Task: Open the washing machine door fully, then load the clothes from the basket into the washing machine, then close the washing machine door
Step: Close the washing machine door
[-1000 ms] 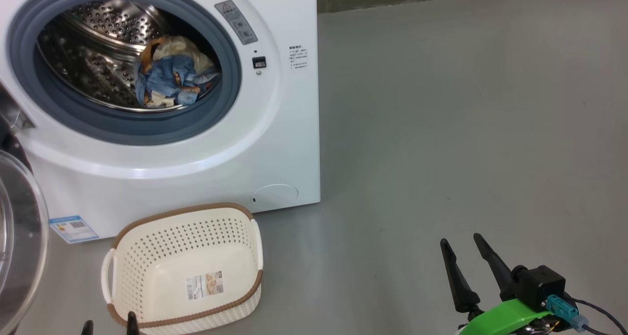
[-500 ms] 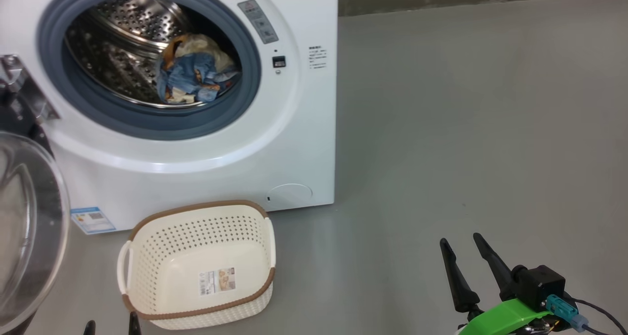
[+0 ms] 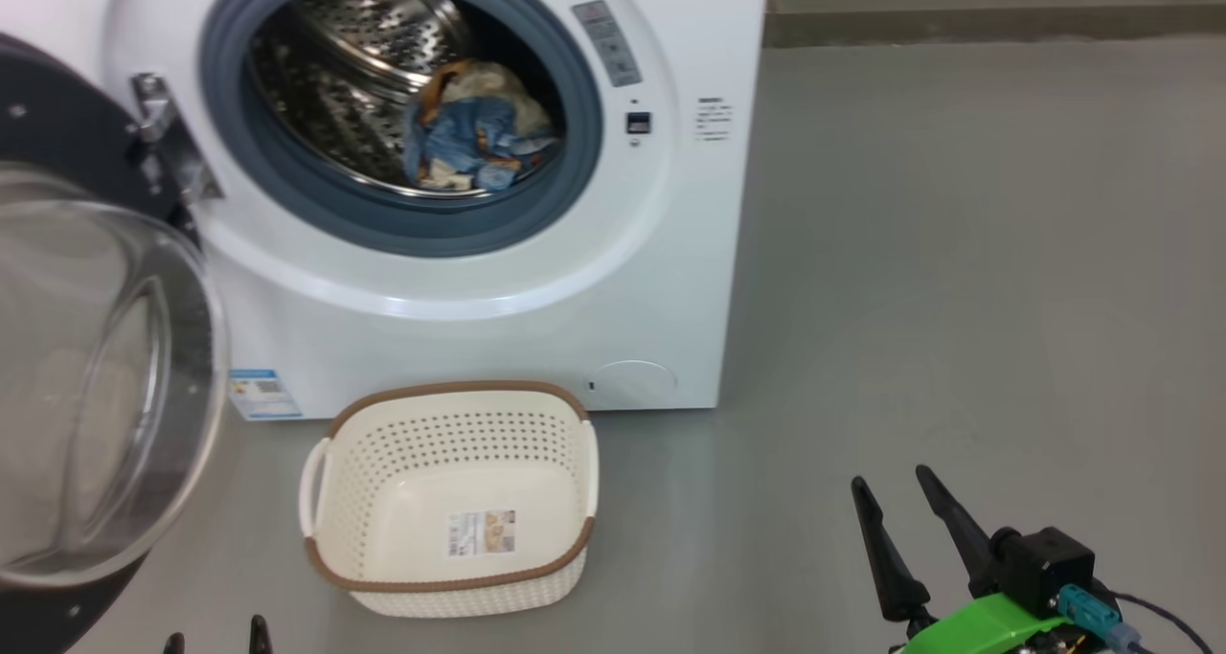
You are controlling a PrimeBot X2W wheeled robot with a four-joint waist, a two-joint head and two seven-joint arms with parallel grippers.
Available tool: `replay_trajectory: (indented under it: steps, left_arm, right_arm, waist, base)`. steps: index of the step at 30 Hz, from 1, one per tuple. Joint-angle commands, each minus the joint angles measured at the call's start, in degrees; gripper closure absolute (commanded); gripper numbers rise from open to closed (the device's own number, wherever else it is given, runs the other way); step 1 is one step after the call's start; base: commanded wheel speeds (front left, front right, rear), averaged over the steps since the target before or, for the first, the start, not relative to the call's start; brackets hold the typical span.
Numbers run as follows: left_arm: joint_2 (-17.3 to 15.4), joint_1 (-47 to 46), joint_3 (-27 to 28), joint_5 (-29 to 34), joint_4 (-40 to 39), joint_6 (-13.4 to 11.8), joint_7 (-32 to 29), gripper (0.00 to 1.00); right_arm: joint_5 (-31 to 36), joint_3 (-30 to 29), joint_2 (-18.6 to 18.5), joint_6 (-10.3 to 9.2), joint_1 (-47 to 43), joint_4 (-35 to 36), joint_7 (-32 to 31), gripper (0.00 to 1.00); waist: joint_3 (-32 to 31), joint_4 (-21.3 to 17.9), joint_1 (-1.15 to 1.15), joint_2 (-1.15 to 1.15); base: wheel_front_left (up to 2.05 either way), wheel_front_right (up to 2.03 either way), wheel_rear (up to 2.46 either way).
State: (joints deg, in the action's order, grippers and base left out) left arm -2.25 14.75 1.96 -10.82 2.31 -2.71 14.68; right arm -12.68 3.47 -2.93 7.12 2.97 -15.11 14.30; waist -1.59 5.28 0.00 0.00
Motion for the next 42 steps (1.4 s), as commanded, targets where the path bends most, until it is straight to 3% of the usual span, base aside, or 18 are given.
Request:
replay_trajectory:
  steps: [1,20,34,42]
  left_arm:
    - [-0.63,-1.14,1.92,-0.83,-0.93,0.29,0.32,0.00]
    - [-0.63,0.60,3.60,-0.90,-0.94,-1.05,0.32,0.00]
    - [-0.63,1.75,4.09,-2.77,-1.25,-3.42,0.32,0.00]
    - [-0.63,2.36,4.10,-4.50,-1.55,-4.94,0.32,0.00]
  right_arm:
    - [-0.19,1.86,0.05,0.36,-0.06,1.35,0.70,0.00]
    - [-0.99,3.12,0.05,0.36,-0.57,1.57,0.70,0.00]
    - [-0.64,4.13,0.05,0.36,-0.46,1.47,0.70,0.00]
    - [0.45,5.90,0.05,0.36,1.35,0.78,0.70,0.00]
  waist:
    - [-0.62,2.64,0.00,0.00]
    - [-1.76,15.42,0.00,0.00]
    - [-2.35,21.66,0.00,0.00]
    - [-0.90,22.60,0.00,0.00]
  base:
    - [0.00,0.00,0.00]
    - [0.00,0.00,0.00]
    - [0.00,0.00,0.00]
    - [0.00,0.00,0.00]
